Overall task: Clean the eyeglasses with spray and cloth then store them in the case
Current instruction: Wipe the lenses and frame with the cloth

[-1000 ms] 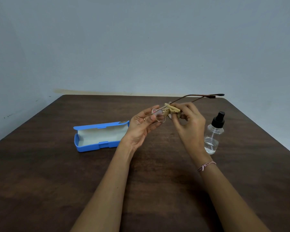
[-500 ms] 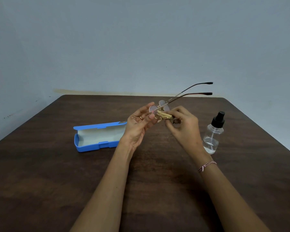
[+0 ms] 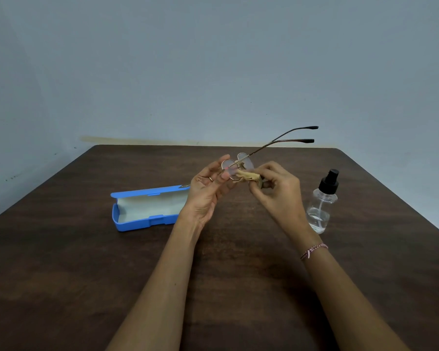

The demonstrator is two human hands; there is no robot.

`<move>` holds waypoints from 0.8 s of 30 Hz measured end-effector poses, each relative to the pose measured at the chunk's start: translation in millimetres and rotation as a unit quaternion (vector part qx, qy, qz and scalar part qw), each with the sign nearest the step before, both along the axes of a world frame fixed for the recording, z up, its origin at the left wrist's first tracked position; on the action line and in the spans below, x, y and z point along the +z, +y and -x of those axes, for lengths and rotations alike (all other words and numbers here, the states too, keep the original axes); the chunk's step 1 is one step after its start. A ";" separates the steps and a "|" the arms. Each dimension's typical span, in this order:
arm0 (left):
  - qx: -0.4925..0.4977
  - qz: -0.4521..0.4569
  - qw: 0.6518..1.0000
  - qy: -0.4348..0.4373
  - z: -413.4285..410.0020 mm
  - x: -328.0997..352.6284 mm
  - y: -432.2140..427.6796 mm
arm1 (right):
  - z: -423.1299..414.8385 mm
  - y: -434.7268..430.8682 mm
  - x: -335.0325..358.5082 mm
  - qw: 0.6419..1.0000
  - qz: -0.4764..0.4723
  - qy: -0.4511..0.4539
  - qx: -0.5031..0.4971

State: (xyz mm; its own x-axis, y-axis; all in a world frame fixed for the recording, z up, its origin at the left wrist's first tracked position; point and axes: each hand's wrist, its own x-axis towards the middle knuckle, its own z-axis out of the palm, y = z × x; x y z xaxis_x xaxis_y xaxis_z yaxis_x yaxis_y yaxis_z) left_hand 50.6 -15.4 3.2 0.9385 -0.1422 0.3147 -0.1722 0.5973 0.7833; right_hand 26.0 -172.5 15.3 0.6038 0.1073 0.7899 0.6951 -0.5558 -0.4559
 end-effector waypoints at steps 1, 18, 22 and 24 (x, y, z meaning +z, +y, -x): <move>-0.009 -0.009 1.000 -0.003 0.2 0.0 -0.2 | -0.2 -0.7 0.4 1.000 -0.015 -0.007 -0.018; -0.082 -0.060 0.995 -0.009 3.3 -4.4 -3.1 | -1.1 2.7 -1.5 1.000 -0.003 -0.025 -0.003; -0.099 -0.064 0.993 -0.016 0.5 -5.1 -1.0 | 2.1 4.5 -0.9 0.999 -0.002 -0.037 0.033; -0.096 -0.063 0.993 -0.019 -1.0 -5.7 -1.5 | 1.0 4.7 -1.1 0.999 -0.001 -0.039 0.035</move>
State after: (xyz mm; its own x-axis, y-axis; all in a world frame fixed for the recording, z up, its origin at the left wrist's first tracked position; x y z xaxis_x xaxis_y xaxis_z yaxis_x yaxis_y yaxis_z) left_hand 51.6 -16.9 -2.5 0.8778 -0.3582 0.3180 -0.0958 0.5192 0.8493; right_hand 25.0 -167.8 14.2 0.5310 0.1448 0.8349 0.7660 -0.5035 -0.3998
